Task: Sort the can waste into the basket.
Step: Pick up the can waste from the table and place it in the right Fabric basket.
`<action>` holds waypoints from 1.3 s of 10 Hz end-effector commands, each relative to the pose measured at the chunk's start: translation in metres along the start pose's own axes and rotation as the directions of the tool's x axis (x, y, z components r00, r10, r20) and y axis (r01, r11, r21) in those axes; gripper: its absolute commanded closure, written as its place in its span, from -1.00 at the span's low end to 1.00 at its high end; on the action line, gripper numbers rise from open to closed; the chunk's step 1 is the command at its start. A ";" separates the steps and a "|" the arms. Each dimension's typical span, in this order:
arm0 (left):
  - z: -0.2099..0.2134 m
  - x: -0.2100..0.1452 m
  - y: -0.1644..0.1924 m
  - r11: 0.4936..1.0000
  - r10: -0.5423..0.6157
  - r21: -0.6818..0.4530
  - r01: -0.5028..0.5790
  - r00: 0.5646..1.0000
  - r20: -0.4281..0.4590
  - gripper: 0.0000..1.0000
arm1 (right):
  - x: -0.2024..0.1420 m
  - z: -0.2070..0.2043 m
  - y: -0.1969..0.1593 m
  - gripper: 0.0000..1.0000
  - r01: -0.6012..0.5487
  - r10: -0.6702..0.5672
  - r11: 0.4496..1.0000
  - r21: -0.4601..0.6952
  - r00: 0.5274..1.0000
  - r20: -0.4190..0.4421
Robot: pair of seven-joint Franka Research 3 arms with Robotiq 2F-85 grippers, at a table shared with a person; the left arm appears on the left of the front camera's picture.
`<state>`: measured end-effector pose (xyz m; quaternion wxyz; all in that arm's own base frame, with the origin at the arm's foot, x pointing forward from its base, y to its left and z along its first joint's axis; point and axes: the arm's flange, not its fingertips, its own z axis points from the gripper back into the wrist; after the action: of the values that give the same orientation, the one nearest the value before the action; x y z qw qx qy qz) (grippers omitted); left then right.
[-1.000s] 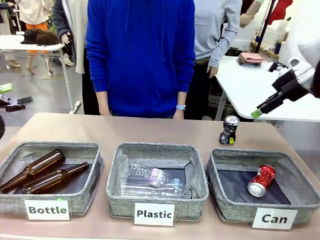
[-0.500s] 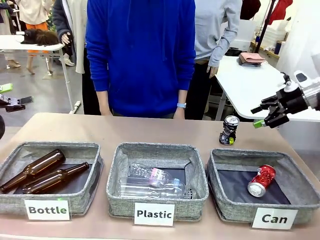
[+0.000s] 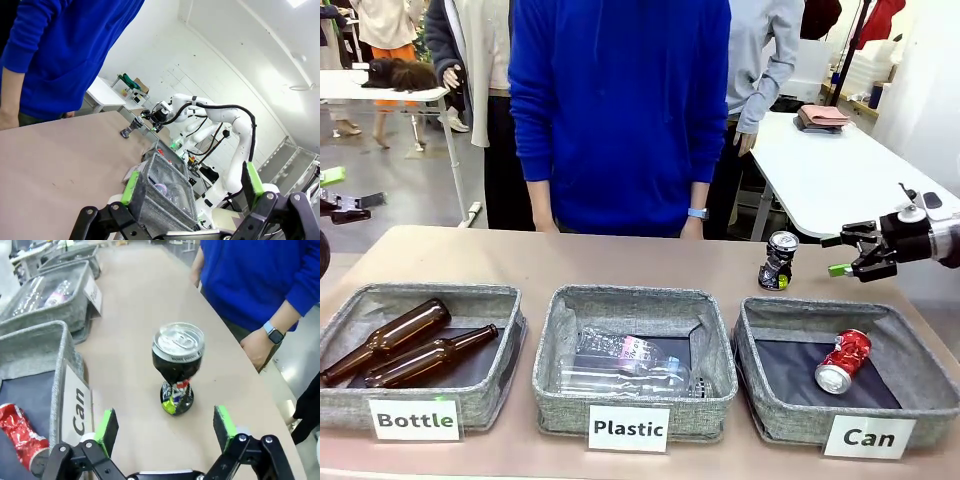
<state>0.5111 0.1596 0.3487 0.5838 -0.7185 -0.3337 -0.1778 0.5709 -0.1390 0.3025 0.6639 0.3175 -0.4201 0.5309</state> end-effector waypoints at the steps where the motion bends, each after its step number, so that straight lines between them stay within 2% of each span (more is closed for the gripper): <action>1: 0.000 0.003 -0.005 1.000 0.008 0.008 -0.008 1.000 -0.003 -1.00 | 0.009 -0.009 -0.020 -1.00 0.108 -0.108 0.994 -0.021 0.994 0.006; 2: 0.000 0.003 -0.005 1.000 0.008 0.008 -0.008 1.000 -0.003 -1.00 | 0.000 0.000 0.000 -1.00 0.000 0.000 1.000 0.000 1.000 0.000; 4: 0.000 0.003 -0.005 1.000 0.008 0.008 -0.008 1.000 -0.003 -1.00 | -0.005 -0.003 -0.008 -1.00 0.038 -0.038 0.999 0.001 0.999 0.000; 7: 0.000 0.003 -0.005 1.000 0.008 0.008 -0.008 1.000 -0.003 -1.00 | -0.023 -0.019 -0.023 -1.00 0.044 -0.046 0.999 0.027 0.997 0.065; 10: 0.000 0.003 -0.005 1.000 0.008 0.008 -0.008 1.000 -0.003 -1.00 | -0.020 -0.041 -0.033 -1.00 0.056 -0.060 0.997 0.045 0.994 0.094; 13: 0.000 0.003 -0.005 1.000 0.008 0.008 -0.008 1.000 -0.003 -1.00 | -0.013 -0.066 -0.044 -1.00 0.057 -0.064 0.995 0.084 0.994 0.087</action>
<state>0.5112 0.1596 0.3489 0.5838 -0.7184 -0.3338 -0.1781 0.6171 -0.1033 0.2601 0.6474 0.3684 -0.4222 0.5167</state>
